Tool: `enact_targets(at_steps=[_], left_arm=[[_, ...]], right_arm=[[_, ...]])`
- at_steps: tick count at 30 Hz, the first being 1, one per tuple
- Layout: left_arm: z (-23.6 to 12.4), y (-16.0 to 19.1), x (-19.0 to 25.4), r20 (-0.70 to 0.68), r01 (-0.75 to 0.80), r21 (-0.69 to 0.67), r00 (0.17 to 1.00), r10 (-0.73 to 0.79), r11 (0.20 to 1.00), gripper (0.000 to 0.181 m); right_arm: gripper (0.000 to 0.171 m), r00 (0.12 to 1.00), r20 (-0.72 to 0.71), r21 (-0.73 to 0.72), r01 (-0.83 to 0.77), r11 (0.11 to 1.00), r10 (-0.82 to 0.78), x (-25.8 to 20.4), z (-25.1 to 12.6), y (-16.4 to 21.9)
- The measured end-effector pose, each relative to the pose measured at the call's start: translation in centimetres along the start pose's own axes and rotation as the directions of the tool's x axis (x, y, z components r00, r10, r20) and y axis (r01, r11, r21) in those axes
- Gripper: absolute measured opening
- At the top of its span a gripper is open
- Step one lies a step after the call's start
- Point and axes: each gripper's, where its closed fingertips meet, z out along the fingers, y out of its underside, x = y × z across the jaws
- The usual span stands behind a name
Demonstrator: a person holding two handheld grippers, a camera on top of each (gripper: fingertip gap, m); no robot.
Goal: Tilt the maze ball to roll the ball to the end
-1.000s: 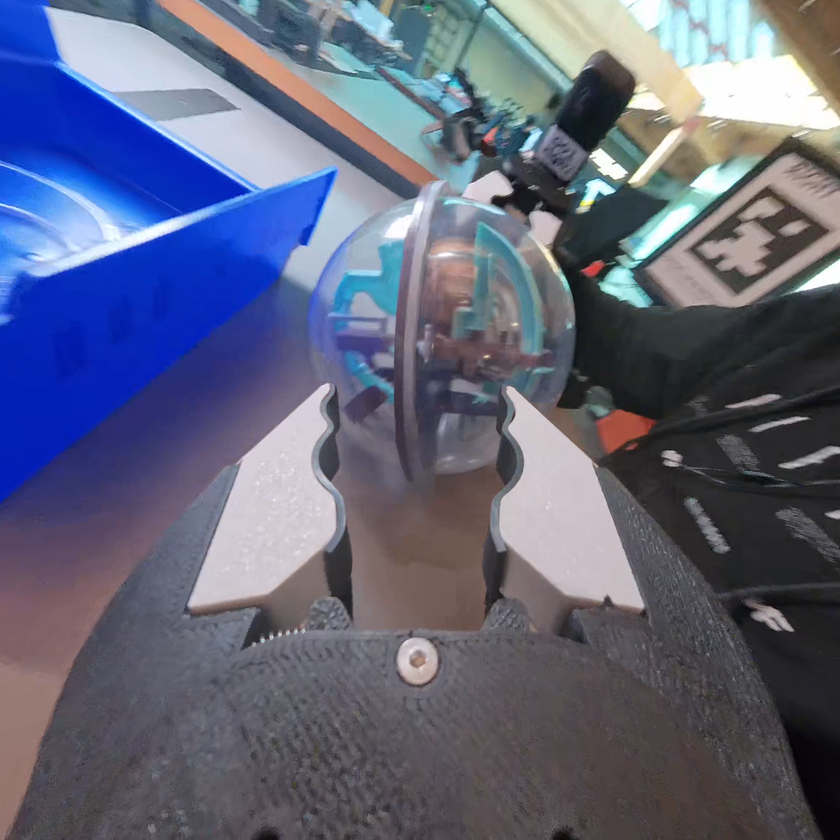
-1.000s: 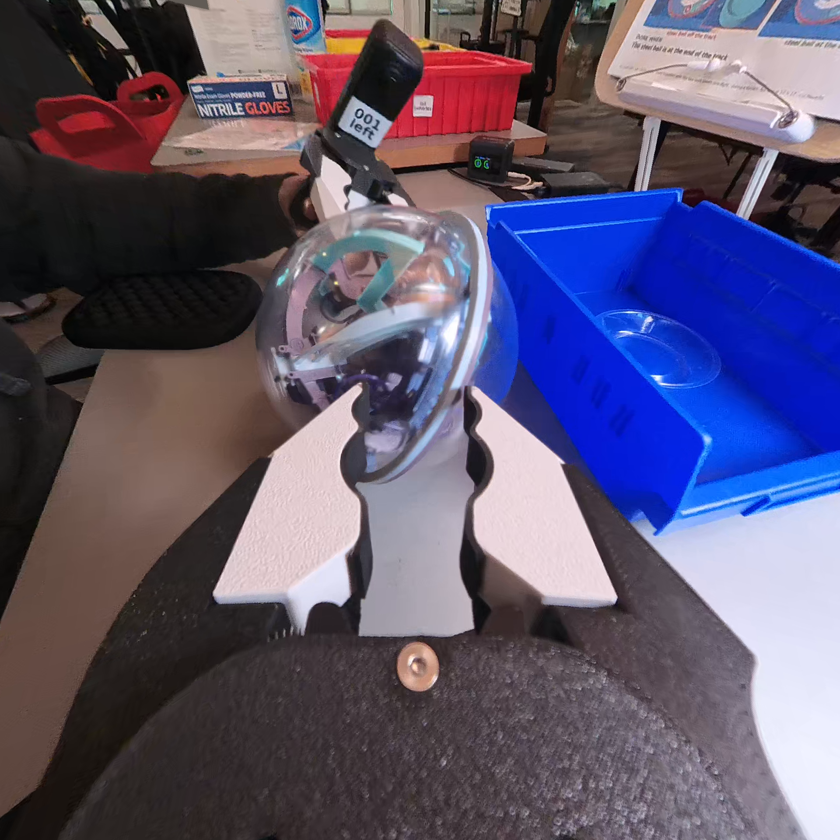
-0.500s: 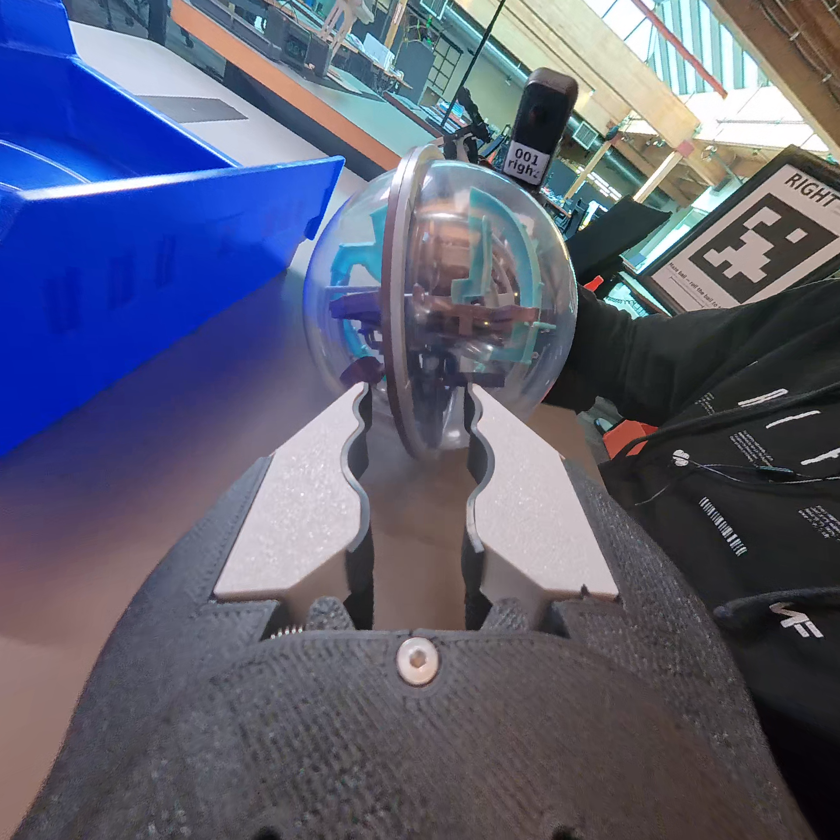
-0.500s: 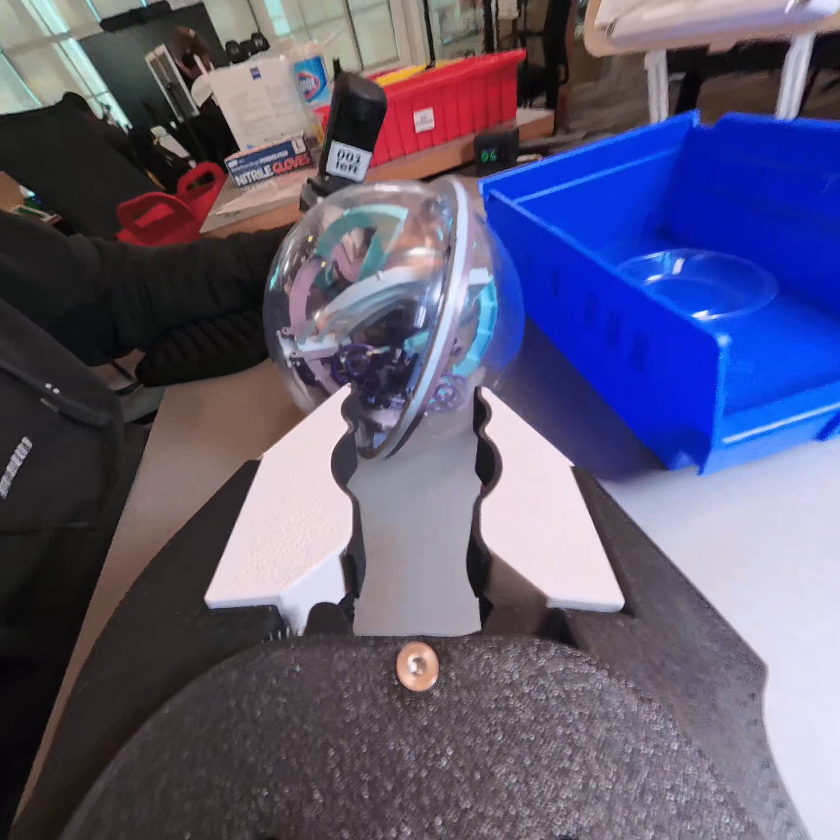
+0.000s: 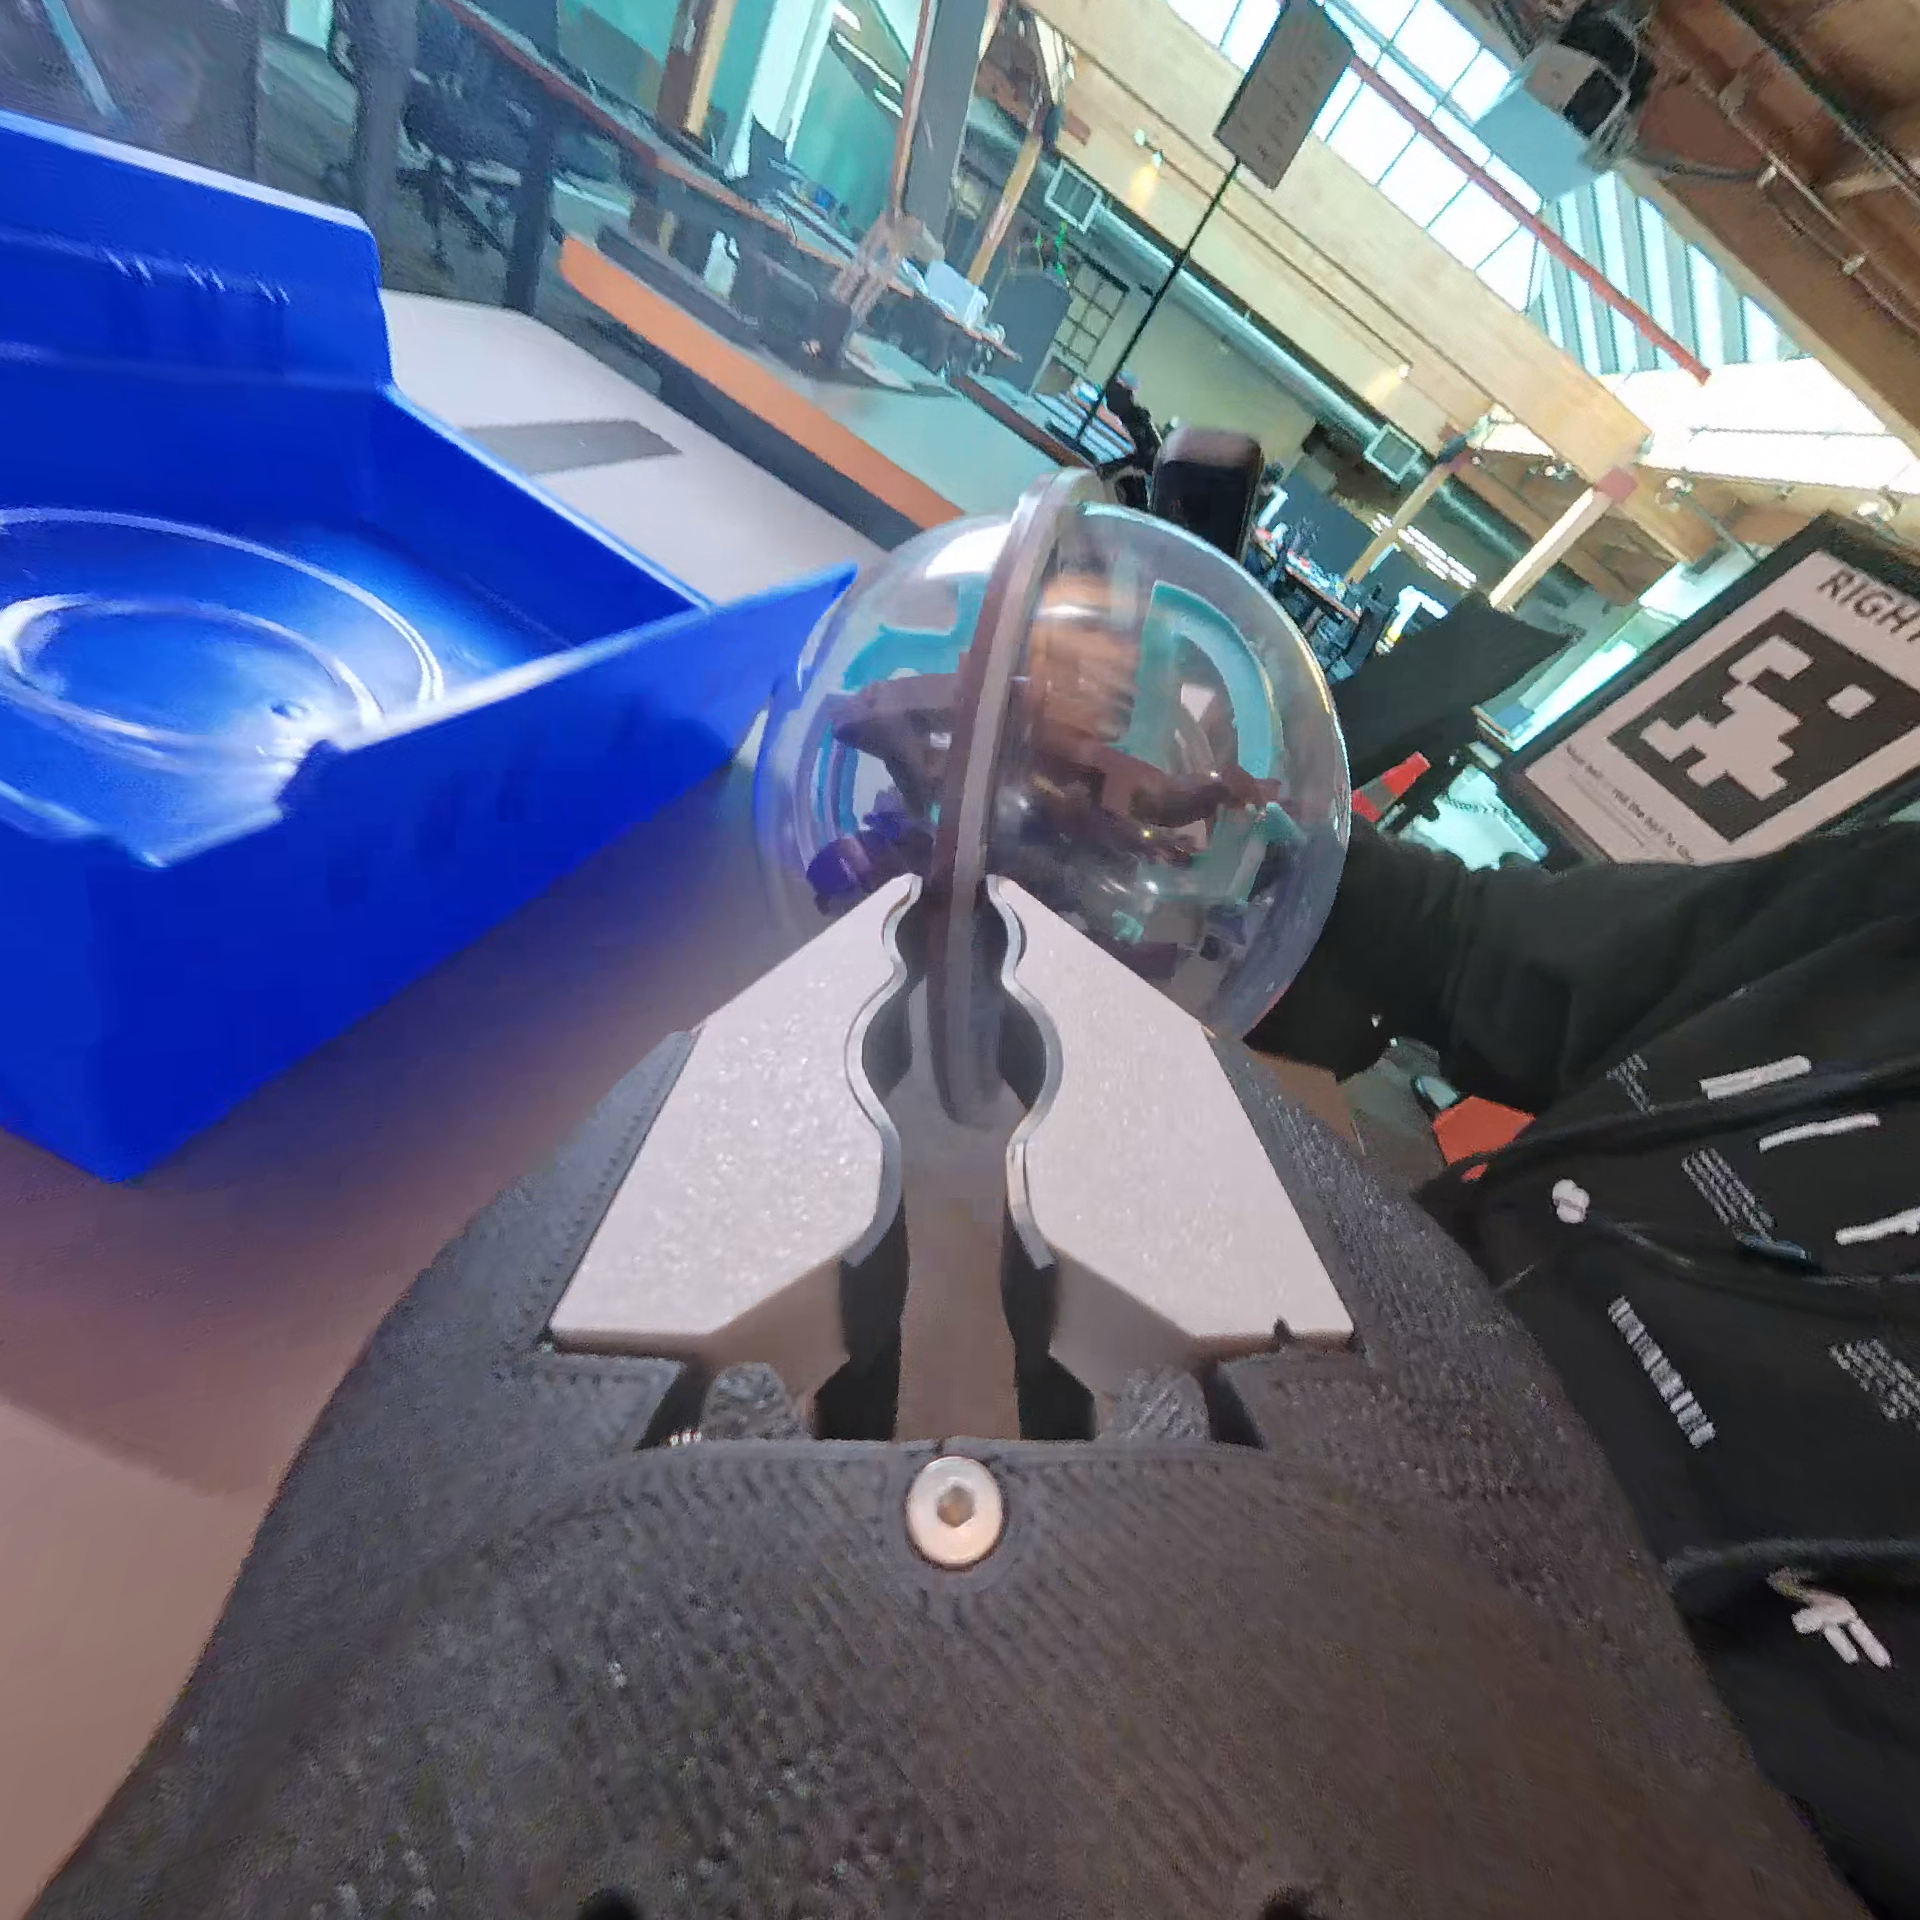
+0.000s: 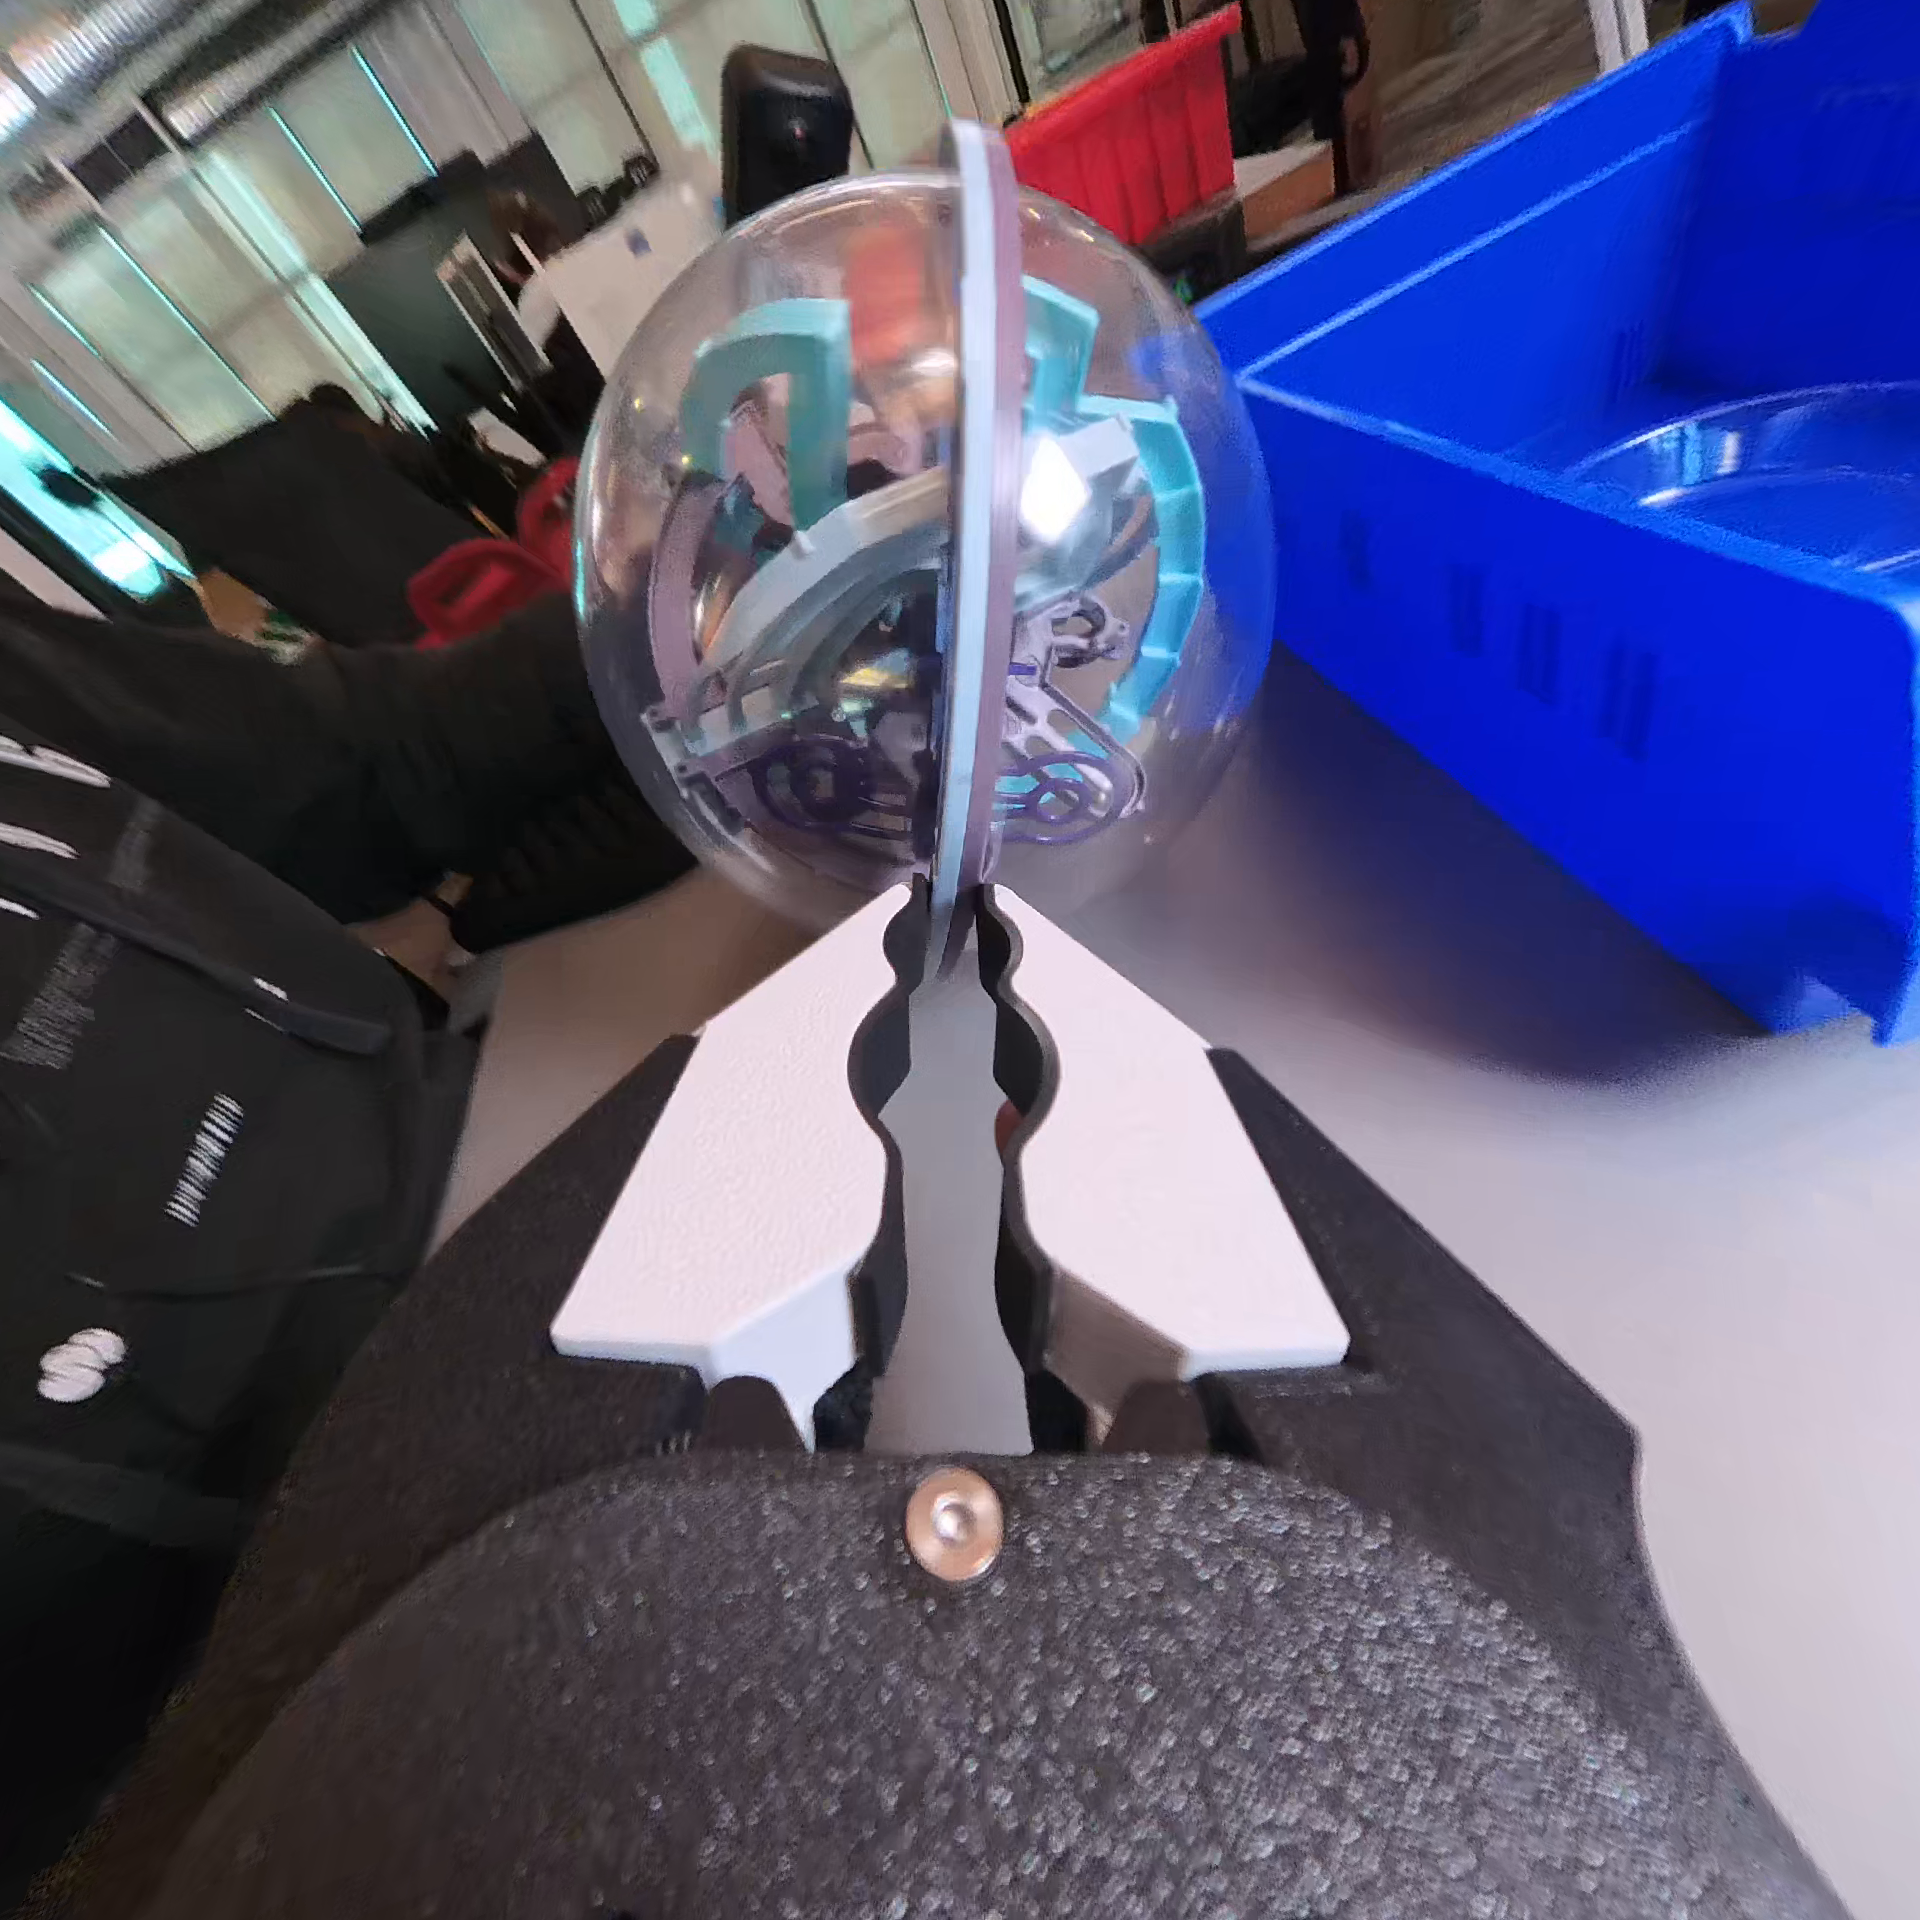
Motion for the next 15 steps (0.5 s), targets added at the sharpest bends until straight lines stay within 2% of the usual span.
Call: enact_targets(at_steps=[4,7,15], left_arm=[[-0.6,-3.6,1.3,-0.012,0.033,0.058,0.999,-0.033,0.998,0.007],[-1.0,-6.8,3.5,-0.021,-0.002,0.069,1.000,0.003,0.998,0.007],[-1.9,-15.3,12.0,-0.009,-0.189,0.065,0.982,0.189,0.980,0.007]], right_arm=[[0.006,0.991,0.095,0.106,-0.109,0.988,0.099,-1.6,-0.2,-3.0],[0.006,0.976,0.181,0.208,-0.158,0.965,0.121,-3.4,-0.9,-6.1],[0.006,0.958,0.286,0.353,-0.108,0.929,0.003,-8.1,-1.6,-11.6]])
